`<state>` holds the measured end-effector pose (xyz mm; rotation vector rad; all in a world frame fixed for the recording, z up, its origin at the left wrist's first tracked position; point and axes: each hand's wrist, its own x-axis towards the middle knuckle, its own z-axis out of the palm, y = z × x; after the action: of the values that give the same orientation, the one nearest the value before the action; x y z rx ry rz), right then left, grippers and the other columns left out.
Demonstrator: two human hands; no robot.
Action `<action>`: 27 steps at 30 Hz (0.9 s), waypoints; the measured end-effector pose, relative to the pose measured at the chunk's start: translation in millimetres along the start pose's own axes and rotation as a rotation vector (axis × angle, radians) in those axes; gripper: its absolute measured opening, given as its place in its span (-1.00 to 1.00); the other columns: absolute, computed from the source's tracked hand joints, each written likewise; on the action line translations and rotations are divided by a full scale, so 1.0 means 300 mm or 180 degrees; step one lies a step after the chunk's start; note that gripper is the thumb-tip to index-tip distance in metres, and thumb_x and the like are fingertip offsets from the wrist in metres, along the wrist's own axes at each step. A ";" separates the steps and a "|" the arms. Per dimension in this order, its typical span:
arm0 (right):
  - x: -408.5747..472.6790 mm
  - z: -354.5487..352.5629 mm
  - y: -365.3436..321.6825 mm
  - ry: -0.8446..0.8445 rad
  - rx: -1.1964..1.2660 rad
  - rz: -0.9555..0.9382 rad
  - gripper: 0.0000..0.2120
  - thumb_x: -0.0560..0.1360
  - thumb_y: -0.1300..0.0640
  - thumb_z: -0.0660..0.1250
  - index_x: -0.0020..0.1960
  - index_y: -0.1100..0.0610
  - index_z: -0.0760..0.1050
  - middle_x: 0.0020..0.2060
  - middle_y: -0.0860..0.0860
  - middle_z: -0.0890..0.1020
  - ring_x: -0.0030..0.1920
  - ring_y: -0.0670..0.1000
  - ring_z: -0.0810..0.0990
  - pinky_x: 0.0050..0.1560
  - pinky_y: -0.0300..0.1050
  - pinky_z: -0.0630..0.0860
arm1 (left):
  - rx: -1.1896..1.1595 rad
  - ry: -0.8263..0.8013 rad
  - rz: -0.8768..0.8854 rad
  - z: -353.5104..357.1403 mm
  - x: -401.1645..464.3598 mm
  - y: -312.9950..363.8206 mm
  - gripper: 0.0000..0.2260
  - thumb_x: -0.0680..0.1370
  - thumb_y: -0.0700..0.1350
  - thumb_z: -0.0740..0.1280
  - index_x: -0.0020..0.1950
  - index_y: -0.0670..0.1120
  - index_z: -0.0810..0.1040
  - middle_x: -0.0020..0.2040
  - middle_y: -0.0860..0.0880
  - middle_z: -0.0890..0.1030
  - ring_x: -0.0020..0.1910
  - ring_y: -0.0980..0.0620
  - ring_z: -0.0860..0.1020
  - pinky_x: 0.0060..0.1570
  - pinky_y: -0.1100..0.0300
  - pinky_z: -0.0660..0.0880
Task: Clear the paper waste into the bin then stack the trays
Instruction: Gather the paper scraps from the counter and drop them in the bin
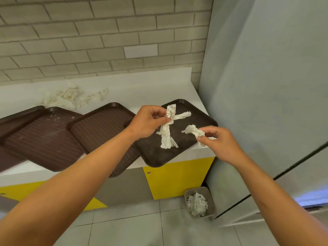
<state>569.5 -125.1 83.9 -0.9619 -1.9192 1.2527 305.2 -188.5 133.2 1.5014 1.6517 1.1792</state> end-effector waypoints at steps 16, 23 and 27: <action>-0.286 -0.300 0.293 -0.0094 0.0226 0.0525 -0.78 0.50 0.25 0.48 0.04 -0.04 0.69 -0.13 -0.13 0.74 -0.09 -0.15 0.68 -0.08 -0.36 0.53 | -0.0522 0.0061 -0.0455 0.589 -0.093 -0.052 -0.95 0.51 -0.30 0.45 -0.04 -0.21 0.69 -0.36 0.12 0.63 -0.43 0.22 0.47 -0.40 0.29 0.42; -0.360 -0.256 0.446 -0.0036 0.0199 0.0957 -0.83 0.51 0.23 0.47 0.06 0.05 0.71 -0.09 -0.12 0.74 -0.04 -0.19 0.67 -0.10 -0.40 0.52 | -0.0631 -0.0095 -0.0830 0.758 -0.099 -0.193 -0.98 0.52 -0.35 0.42 -0.07 -0.30 0.64 -0.48 0.17 0.55 -0.51 0.26 0.41 -0.44 0.32 0.37; -0.394 -0.201 0.607 0.0002 0.0101 0.1259 -0.80 0.50 0.22 0.48 0.04 -0.05 0.70 -0.09 -0.19 0.73 -0.01 -0.19 0.66 -0.03 -0.26 0.59 | -0.0801 -0.0160 -0.1106 0.862 -0.091 -0.313 -0.94 0.50 -0.34 0.46 -0.09 -0.20 0.69 -0.39 0.07 0.60 -0.46 0.18 0.39 -0.42 0.27 0.36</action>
<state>722.6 -146.7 -80.0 -1.3708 -1.7543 1.4940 497.2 -157.2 -63.0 1.0319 1.5842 1.0981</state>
